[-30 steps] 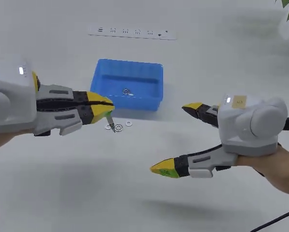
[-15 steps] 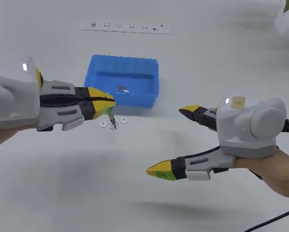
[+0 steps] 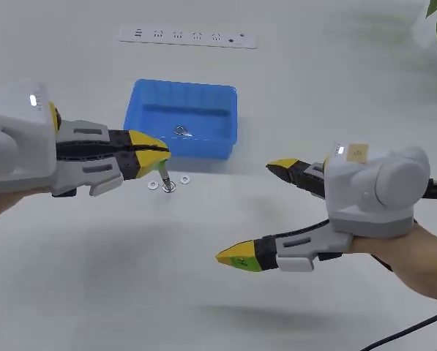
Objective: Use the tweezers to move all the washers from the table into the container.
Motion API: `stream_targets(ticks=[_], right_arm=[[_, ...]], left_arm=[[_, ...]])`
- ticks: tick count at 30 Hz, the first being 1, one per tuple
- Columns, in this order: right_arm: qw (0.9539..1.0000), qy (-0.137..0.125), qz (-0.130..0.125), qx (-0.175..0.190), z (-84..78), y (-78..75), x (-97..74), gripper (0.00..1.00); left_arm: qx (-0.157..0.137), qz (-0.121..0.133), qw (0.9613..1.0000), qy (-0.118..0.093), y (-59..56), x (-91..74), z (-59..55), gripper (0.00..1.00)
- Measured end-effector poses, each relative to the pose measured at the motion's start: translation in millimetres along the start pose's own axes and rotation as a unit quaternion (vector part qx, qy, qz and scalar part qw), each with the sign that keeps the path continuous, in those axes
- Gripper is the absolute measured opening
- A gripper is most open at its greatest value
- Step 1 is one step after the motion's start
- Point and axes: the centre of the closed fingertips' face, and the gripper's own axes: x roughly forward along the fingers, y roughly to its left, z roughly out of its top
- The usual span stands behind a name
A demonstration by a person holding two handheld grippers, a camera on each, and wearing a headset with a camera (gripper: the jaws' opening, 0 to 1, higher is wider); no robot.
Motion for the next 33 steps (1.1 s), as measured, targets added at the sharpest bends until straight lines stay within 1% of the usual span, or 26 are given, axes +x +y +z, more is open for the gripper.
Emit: stream_targets(ticks=[6,9,14,18,20,22,26,28,31,33], right_arm=[[1.0,0.001,0.002,0.002,-0.9,1.2,0.5,0.99],[1.0,0.001,0.003,0.002,-1.0,1.3,1.0,0.99],[1.0,0.0,0.005,0.003,0.1,2.1,3.4,0.99],[1.0,-0.001,0.009,0.003,1.6,3.8,6.2,0.98],[0.9999,-0.001,0.012,0.004,3.6,4.6,9.2,0.97],[0.9998,-0.002,0.017,0.004,8.0,5.0,13.5,0.94],[0.9995,-0.008,0.029,-0.007,23.2,6.5,25.6,0.91],[0.9992,-0.008,0.037,-0.016,28.9,6.9,31.7,0.87],[0.9982,-0.008,0.051,-0.031,39.4,8.0,45.0,0.82],[0.9973,-0.005,0.059,-0.042,43.3,8.9,51.9,0.78]], left_arm=[[0.0,-0.004,1.0,0.005,-1.9,1.3,-3.8,0.05],[0.005,-0.006,0.9999,0.012,-2.1,1.8,-6.8,0.05],[0.004,-0.006,0.9999,0.009,-1.3,1.9,-7.3,0.05],[-0.004,-0.008,0.9999,0.009,-0.7,0.7,-8.7,0.05],[-0.016,-0.015,0.9997,0.009,-2.2,-0.1,-9.3,0.05],[-0.023,-0.026,0.9993,0.011,-5.8,-1.7,-10.3,0.05],[-0.024,-0.027,0.9991,0.02,-5.5,-4.6,-12.9,0.05],[-0.028,-0.026,0.999,0.022,-4.2,-5.0,-13.2,0.05],[-0.023,-0.032,0.9989,0.027,-6.5,-4.1,-12.3,0.05],[-0.018,-0.037,0.9986,0.032,-8.4,-2.8,-11.6,0.05]])
